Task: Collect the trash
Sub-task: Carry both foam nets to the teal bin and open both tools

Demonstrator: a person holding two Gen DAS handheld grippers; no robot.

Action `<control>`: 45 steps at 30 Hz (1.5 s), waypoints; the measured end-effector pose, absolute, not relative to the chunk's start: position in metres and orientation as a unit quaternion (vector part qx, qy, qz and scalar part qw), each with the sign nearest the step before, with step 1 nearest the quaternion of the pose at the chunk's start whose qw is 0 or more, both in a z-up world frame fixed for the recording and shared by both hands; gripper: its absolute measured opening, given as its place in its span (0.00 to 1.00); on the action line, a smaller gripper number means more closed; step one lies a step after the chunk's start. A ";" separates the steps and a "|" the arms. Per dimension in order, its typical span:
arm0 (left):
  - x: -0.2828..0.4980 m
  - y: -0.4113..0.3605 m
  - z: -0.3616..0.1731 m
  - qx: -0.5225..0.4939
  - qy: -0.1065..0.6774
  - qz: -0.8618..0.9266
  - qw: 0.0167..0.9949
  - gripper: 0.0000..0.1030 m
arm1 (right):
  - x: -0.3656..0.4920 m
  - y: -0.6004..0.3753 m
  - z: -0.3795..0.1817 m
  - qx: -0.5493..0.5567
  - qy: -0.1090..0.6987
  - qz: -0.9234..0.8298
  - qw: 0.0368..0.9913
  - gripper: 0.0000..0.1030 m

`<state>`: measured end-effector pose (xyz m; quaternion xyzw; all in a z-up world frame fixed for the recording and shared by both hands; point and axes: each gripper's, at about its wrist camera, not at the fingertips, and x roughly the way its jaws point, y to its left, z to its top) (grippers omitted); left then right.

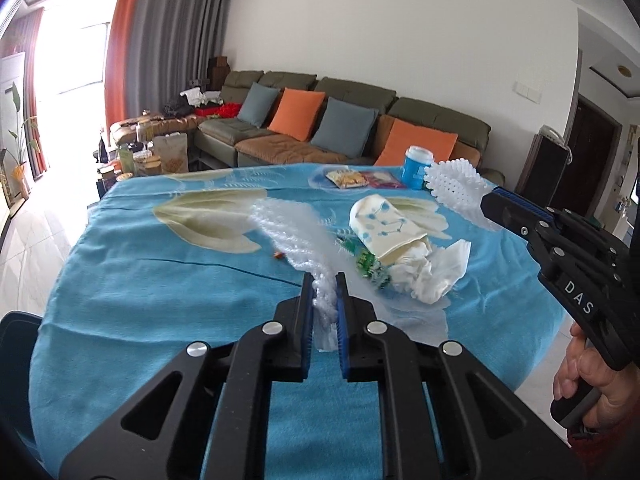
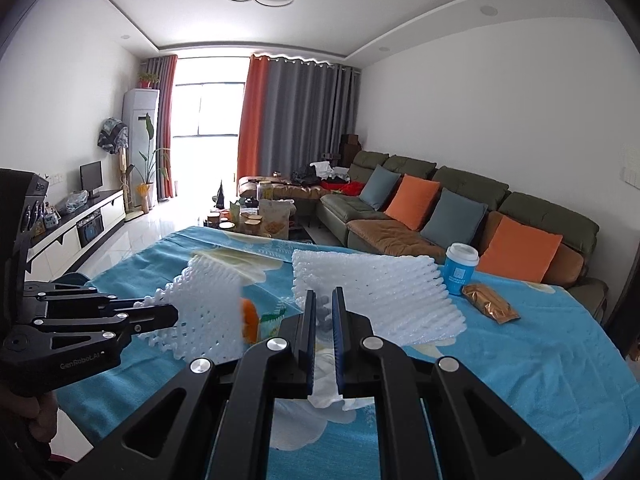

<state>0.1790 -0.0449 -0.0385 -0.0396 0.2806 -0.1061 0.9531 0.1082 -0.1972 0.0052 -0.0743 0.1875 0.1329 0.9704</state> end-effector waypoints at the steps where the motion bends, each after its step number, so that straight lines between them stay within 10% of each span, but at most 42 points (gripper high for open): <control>1: 0.175 -0.043 -0.036 -0.040 0.276 -0.104 0.955 0.10 | 0.105 -0.194 0.008 -0.075 0.183 0.137 0.971 0.06; 45: -0.040 0.179 0.021 -0.076 0.162 0.207 0.962 0.10 | 0.053 0.022 0.055 -0.149 0.118 0.489 0.852 0.06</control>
